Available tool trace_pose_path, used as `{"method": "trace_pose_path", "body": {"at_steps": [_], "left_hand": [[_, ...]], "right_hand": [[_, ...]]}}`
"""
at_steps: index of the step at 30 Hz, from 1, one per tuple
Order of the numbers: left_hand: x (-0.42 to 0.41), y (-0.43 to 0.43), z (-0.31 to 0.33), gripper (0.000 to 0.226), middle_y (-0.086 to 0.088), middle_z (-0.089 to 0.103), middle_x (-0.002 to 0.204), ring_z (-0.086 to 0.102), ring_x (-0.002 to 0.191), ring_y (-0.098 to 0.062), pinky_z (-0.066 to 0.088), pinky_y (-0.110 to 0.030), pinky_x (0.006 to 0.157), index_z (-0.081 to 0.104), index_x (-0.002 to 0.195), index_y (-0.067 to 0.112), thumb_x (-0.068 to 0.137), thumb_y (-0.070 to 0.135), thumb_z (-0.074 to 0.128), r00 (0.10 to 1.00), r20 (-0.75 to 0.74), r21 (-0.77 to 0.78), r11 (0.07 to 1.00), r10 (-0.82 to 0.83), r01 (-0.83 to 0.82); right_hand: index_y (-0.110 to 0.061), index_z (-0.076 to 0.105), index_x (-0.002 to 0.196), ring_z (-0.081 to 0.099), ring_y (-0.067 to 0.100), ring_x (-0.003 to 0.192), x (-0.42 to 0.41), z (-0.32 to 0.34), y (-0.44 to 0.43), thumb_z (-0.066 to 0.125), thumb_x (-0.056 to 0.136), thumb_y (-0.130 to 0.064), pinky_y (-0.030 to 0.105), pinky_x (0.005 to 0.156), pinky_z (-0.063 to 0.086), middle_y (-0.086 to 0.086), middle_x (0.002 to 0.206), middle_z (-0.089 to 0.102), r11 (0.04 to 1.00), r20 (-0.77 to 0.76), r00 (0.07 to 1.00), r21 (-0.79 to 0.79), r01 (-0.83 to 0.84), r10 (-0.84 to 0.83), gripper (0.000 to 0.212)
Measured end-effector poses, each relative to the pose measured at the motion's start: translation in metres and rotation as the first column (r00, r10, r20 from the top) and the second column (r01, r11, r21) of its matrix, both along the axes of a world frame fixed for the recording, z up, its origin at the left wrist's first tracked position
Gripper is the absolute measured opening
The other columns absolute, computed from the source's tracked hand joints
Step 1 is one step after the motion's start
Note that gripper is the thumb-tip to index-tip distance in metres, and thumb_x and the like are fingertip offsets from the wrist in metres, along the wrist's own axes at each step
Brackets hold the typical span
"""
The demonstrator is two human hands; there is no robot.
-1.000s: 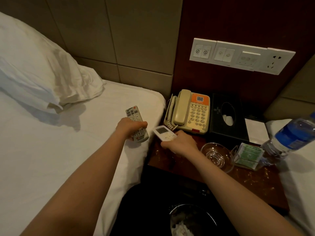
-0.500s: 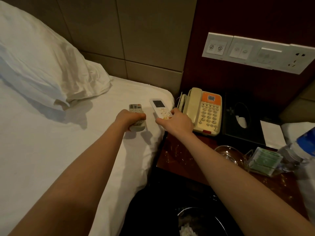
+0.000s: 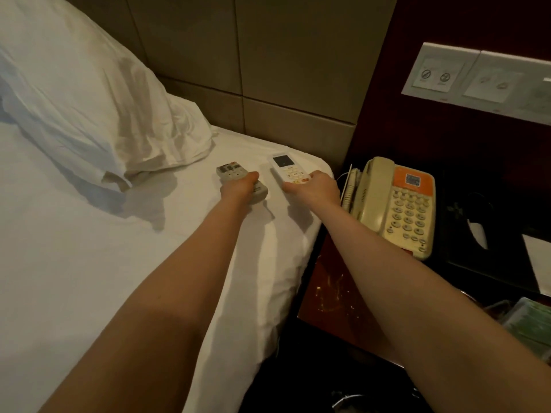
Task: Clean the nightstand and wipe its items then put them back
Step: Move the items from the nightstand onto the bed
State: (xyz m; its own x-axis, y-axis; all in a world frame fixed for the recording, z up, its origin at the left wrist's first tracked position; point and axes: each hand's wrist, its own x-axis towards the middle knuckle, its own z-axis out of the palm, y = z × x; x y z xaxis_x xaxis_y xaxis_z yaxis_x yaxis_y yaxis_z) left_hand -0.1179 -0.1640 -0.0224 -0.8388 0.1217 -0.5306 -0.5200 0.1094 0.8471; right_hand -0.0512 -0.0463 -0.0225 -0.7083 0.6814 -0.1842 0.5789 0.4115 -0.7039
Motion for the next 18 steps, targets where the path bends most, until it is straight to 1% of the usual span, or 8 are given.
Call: {"method": "trace_pose_path", "body": {"at_steps": [5,7,9,11,13,15,16,18], "left_hand": [[-0.016,0.01,-0.016,0.056,-0.01,0.052,0.135,0.058,0.115,-0.025,0.051,-0.032,0.077,0.027,0.143,0.014,0.094,0.027,0.051,0.996,0.041,0.024,0.996,0.085,-0.086],[-0.02,0.013,-0.021,0.052,-0.012,0.054,0.134,0.059,0.115,-0.027,0.053,-0.033,0.082,0.028,0.142,0.013,0.096,0.026,0.047,0.998,0.031,-0.023,0.998,0.053,-0.053],[-0.025,0.015,-0.025,0.049,-0.013,0.055,0.132,0.059,0.116,-0.027,0.048,-0.031,0.081,0.03,0.141,0.011,0.097,0.024,0.045,0.999,0.008,-0.064,0.997,0.035,-0.034],[-0.029,0.016,-0.026,0.047,-0.011,0.057,0.13,0.06,0.113,-0.025,0.054,-0.028,0.073,0.03,0.141,0.012,0.097,0.022,0.044,0.999,0.01,-0.048,0.998,0.039,-0.039],[-0.031,0.014,-0.025,0.045,-0.01,0.059,0.128,0.062,0.109,-0.024,0.049,-0.026,0.059,0.031,0.14,0.014,0.097,0.021,0.043,0.999,0.006,-0.039,0.998,0.045,-0.045],[-0.033,0.013,-0.026,0.045,-0.01,0.061,0.125,0.065,0.1,-0.024,0.046,-0.024,0.047,0.032,0.138,0.015,0.096,0.021,0.044,0.999,-0.011,-0.052,0.998,0.037,-0.038],[-0.033,0.013,-0.026,0.046,-0.011,0.061,0.124,0.065,0.093,-0.024,0.045,-0.022,0.042,0.032,0.138,0.015,0.095,0.023,0.046,0.999,-0.017,-0.06,0.998,0.036,-0.037],[-0.032,0.013,-0.024,0.049,-0.014,0.061,0.123,0.065,0.085,-0.024,0.043,-0.019,0.035,0.031,0.137,0.012,0.094,0.024,0.052,0.999,-0.018,-0.054,0.997,0.046,-0.047]], "right_hand": [[-0.013,0.053,0.12,0.058,0.024,0.108,-0.022,-0.018,-0.006,0.074,0.075,-0.034,0.028,0.078,0.049,0.007,0.123,0.059,0.969,-0.122,0.99,-0.243,0.042,-0.074,0.054],[-0.014,0.051,0.12,0.059,0.023,0.103,-0.027,-0.024,-0.008,0.074,0.075,-0.029,0.026,0.067,0.051,0.007,0.123,0.059,0.933,-0.147,0.985,-0.358,0.032,-0.09,0.053],[-0.016,0.049,0.118,0.06,0.022,0.095,-0.03,-0.031,-0.008,0.075,0.076,-0.024,0.021,0.051,0.044,0.008,0.121,0.06,0.901,-0.169,0.982,-0.434,0.005,-0.086,0.05],[-0.016,0.047,0.12,0.059,0.019,0.082,-0.035,-0.034,-0.007,0.074,0.076,-0.02,0.02,0.045,0.04,0.009,0.118,0.061,0.895,-0.185,0.982,-0.444,-0.04,-0.048,0.051],[-0.016,0.043,0.126,0.054,0.017,0.07,-0.043,-0.032,-0.006,0.073,0.077,-0.018,0.022,0.043,0.039,0.011,0.116,0.06,0.903,-0.179,0.984,-0.422,-0.083,0.007,0.058],[-0.018,0.036,0.131,0.058,0.023,0.086,-0.053,-0.034,-0.002,0.07,0.077,-0.016,0.029,0.055,0.05,0.013,0.122,0.055,0.906,-0.156,0.987,-0.409,-0.109,0.048,0.064],[-0.019,0.032,0.132,0.057,0.027,0.1,-0.058,-0.037,0.001,0.068,0.078,-0.015,0.034,0.071,0.054,0.014,0.126,0.052,0.913,-0.141,0.989,-0.394,-0.105,0.053,0.065],[-0.02,0.028,0.133,0.051,0.029,0.116,-0.059,-0.039,0.003,0.064,0.082,-0.013,0.04,0.098,0.047,0.013,0.134,0.046,0.923,-0.12,0.992,-0.375,-0.09,0.048,0.063]]}}
